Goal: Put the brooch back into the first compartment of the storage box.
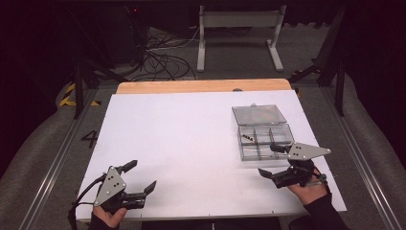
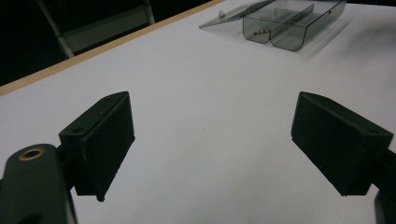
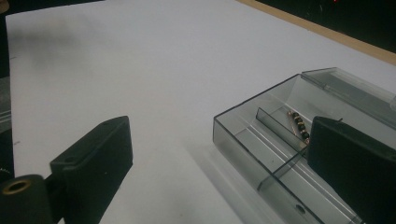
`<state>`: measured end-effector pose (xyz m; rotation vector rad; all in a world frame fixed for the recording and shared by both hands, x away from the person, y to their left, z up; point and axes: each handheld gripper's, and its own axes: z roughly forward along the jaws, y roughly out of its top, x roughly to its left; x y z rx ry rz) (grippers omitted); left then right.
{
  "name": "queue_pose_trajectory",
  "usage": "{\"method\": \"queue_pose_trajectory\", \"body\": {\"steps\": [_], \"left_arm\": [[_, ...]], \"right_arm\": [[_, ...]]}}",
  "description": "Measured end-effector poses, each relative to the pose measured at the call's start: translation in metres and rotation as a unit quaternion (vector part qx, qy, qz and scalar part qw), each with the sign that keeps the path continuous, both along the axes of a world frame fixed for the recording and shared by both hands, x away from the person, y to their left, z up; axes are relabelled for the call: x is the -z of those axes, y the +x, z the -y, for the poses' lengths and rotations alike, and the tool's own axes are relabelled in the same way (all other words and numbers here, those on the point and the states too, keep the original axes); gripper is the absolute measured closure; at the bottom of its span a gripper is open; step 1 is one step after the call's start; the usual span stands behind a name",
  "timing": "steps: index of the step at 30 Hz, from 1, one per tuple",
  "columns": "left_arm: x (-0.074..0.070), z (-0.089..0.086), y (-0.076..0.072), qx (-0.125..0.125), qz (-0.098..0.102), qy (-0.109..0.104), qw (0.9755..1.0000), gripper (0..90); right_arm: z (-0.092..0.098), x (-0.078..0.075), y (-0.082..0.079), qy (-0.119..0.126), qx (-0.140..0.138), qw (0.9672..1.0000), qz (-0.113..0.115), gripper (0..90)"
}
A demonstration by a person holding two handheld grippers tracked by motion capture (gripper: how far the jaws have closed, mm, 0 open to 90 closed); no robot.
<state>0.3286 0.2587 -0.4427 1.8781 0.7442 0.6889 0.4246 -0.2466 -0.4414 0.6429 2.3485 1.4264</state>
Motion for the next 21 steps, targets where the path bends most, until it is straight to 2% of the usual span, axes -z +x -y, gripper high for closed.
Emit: {"method": "queue_pose_trajectory", "body": {"steps": [11,21], "left_arm": [[0.000,0.000,0.000,0.000,-0.001,-0.001,1.0000,14.2],[0.000,0.000,0.000,0.001,-0.001,0.001,1.0000,14.2]], "right_arm": [[0.004,0.019,-0.005,-0.002,0.006,0.9998,-0.017,7.6],[0.008,0.030,-0.006,-0.010,0.014,0.9994,-0.030,7.6]]}}
